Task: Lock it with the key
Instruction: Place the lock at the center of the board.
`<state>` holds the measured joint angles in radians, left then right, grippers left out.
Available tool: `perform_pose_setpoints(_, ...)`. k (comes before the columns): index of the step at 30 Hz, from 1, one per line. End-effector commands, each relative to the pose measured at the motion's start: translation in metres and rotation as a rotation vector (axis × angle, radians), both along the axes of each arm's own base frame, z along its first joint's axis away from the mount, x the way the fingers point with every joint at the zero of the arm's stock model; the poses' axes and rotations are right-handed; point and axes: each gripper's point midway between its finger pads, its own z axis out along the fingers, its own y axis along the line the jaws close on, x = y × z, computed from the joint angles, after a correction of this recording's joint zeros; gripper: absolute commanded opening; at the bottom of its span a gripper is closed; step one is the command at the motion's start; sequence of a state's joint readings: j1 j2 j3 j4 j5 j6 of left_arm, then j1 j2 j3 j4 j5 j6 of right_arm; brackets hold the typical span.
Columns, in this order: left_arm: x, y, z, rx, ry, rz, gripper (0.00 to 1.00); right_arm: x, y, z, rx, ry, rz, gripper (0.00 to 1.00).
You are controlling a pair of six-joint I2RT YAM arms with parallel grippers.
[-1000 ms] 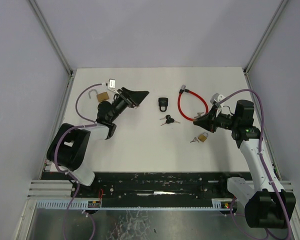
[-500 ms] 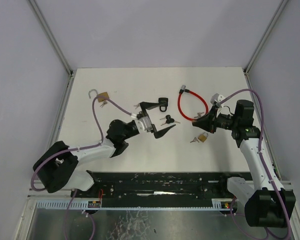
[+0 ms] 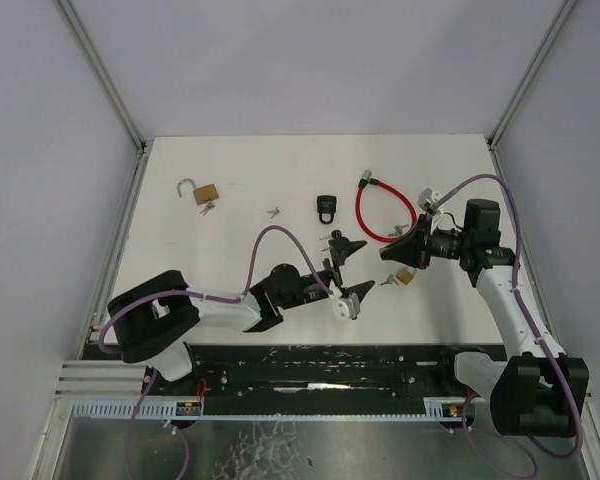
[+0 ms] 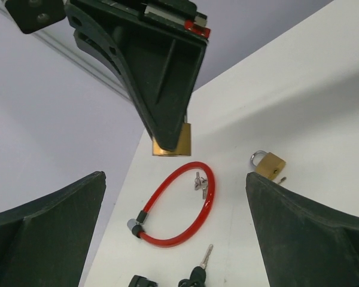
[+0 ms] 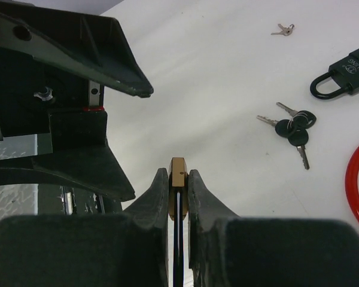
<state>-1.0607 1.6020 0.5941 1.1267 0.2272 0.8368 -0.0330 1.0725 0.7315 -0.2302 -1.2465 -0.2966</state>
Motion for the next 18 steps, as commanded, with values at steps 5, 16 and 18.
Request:
perform_pose_setpoints(5,0.011,-0.019,0.006,0.020,-0.038,0.056,1.00,-0.010,0.010,0.011,0.074,0.023,0.088,0.05)
perform_pose_setpoints(16,0.033,-0.031,0.003,0.043,0.025,0.179,0.84,-0.017,0.017,0.007,0.104,0.077,0.126,0.05)
perform_pose_setpoints(18,0.033,-0.032,0.001,0.050,0.027,0.182,0.69,-0.017,0.018,0.006,0.105,0.086,0.129,0.05)
